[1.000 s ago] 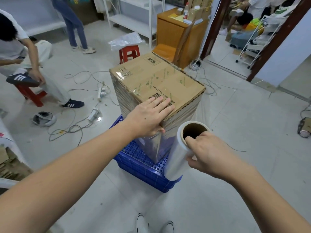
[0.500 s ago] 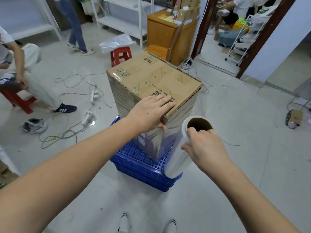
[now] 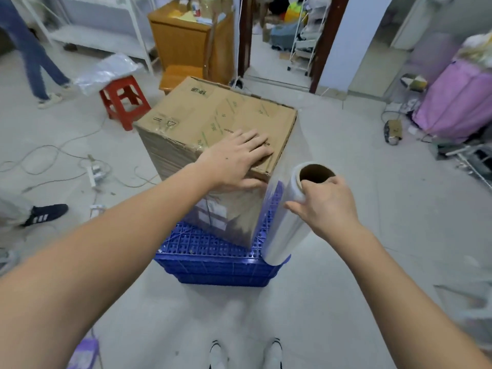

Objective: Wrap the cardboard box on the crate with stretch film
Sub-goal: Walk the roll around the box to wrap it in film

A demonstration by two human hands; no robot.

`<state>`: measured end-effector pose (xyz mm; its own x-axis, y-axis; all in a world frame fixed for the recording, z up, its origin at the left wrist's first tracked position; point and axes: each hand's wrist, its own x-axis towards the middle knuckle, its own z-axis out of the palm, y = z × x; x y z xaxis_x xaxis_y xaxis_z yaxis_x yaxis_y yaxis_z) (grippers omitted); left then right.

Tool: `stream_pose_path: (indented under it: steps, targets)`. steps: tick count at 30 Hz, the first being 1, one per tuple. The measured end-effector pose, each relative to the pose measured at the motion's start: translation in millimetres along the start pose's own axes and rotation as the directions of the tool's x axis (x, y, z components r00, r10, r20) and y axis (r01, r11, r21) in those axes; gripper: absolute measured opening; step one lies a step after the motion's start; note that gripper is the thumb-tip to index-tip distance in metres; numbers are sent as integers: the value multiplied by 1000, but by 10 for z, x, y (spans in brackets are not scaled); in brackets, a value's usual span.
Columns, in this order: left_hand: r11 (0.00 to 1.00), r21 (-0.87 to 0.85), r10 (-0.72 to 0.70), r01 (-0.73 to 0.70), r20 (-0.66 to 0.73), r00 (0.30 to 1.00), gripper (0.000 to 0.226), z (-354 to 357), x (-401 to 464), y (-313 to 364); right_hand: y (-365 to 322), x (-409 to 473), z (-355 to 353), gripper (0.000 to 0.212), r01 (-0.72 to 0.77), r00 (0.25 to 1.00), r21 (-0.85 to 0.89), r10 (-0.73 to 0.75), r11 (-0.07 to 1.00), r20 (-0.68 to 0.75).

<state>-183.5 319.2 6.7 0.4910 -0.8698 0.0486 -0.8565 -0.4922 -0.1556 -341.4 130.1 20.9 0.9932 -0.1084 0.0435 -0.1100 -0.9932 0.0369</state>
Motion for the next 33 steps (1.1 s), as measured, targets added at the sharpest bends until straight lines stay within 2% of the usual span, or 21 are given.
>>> stream_pose_path:
  steps: [2,5,6,9,12,16,20,23,27,29,33]
  targets:
    - [1000,20,0,0,-3,1000,89,37,5,-1,-19,-52,24,34,-25,999,39,24,999,27]
    - [1000,22,-7,7,-3,1000,90,58,-4,-6,-47,-110,35,26,21,1000,22,-21,1000,-10]
    - [1000,22,-8,8,1,1000,90,67,0,-4,-74,-109,8,30,20,1000,20,-20,1000,-3]
    - [1000,19,-12,12,10,1000,92,78,10,5,-150,-14,-61,60,-58,998,-25,59,998,37]
    - [999,29,-32,31,16,999,96,80,16,1,-120,39,-39,58,-35,999,-47,35,998,0]
    - [998,40,-49,47,30,998,97,96,55,11,49,-91,55,54,93,995,48,-91,995,-33]
    - [997,41,-67,66,35,997,96,98,91,43,90,-227,149,49,278,960,104,-281,955,16]
    - [997,37,-72,70,39,997,97,99,98,51,61,-303,210,43,377,925,89,-379,922,11]
    - [997,35,-75,73,51,996,98,89,104,48,-8,-368,161,38,473,881,-18,-473,881,22]
    - [996,40,-79,77,50,996,97,89,106,49,-52,-435,84,33,462,887,-57,-459,885,55]
    - [996,45,-79,77,45,996,96,96,98,55,-67,-527,-19,28,341,940,-81,-339,937,32]
